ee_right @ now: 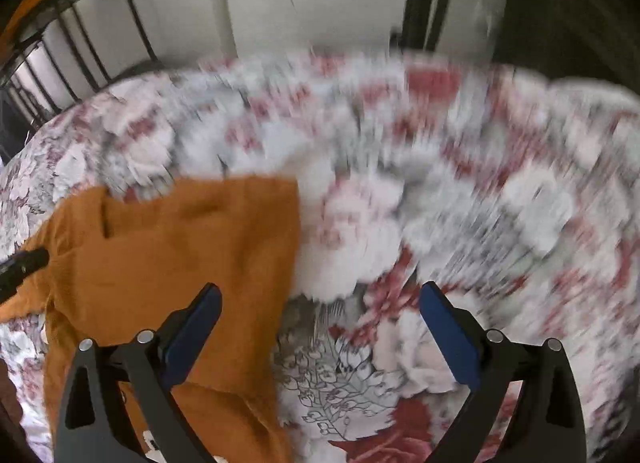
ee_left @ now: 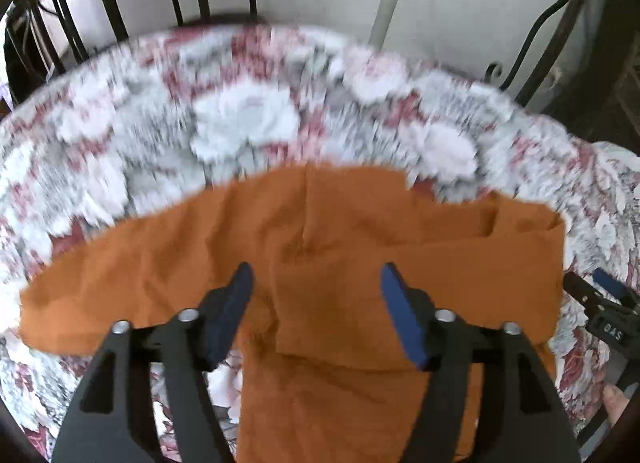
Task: Fold small clothes
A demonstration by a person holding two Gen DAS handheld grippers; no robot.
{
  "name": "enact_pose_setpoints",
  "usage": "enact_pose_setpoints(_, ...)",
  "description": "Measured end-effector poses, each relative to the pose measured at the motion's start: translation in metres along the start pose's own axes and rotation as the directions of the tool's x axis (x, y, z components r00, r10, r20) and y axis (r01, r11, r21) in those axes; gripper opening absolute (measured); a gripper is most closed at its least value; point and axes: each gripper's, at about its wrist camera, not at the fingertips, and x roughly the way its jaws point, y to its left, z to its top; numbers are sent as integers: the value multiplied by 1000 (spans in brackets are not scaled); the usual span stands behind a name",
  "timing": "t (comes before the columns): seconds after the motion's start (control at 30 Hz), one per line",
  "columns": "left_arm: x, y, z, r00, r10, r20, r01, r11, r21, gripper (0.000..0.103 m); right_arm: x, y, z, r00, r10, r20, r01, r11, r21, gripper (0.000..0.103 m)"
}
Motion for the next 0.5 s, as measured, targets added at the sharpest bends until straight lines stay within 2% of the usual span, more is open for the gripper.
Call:
enact_pose_setpoints(0.07,-1,-3,1,1000,-1,-3,1,1000,16,76,-2,11,-3,999,30,-34,-32,998,-50,99)
enact_pose_setpoints(0.13,18,-13,-1,997,29,-70,-26,999,45,77,16,20,-13,992,-35,-120,21,993,-119,99)
enact_pose_setpoints(0.17,39,-20,-8,988,65,-140,-56,996,64,77,37,20,-22,980,-87,-181,60,987,-150,99)
enact_pose_setpoints(0.2,58,-19,-14,971,101,-215,-87,993,74,77,53,13,-29,970,-75,-231,47,991,-127,99)
enact_pose_setpoints(0.23,69,-19,-17,960,113,-255,-97,992,75,80,58,7,-31,969,-42,-244,23,996,-81,100)
enact_pose_setpoints(0.27,77,-15,-21,953,103,-285,-90,994,60,80,56,2,-26,969,-15,-245,6,999,-39,100)
enact_pose_setpoints(0.3,74,-14,-20,957,98,-275,-88,995,47,80,48,2,-19,975,-2,-222,-4,1000,-26,100)
enact_pose_setpoints(0.37,61,-15,-11,968,86,-235,-79,996,41,79,23,2,-1,994,61,-95,-61,998,1,99)
enact_pose_setpoints(0.43,49,-13,-3,980,82,-180,-79,997,24,81,17,1,11,998,40,-55,-39,999,23,99)
enact_pose_setpoints(0.5,50,-10,0,974,129,-186,-127,992,27,87,33,-2,20,997,-41,-69,42,999,13,99)
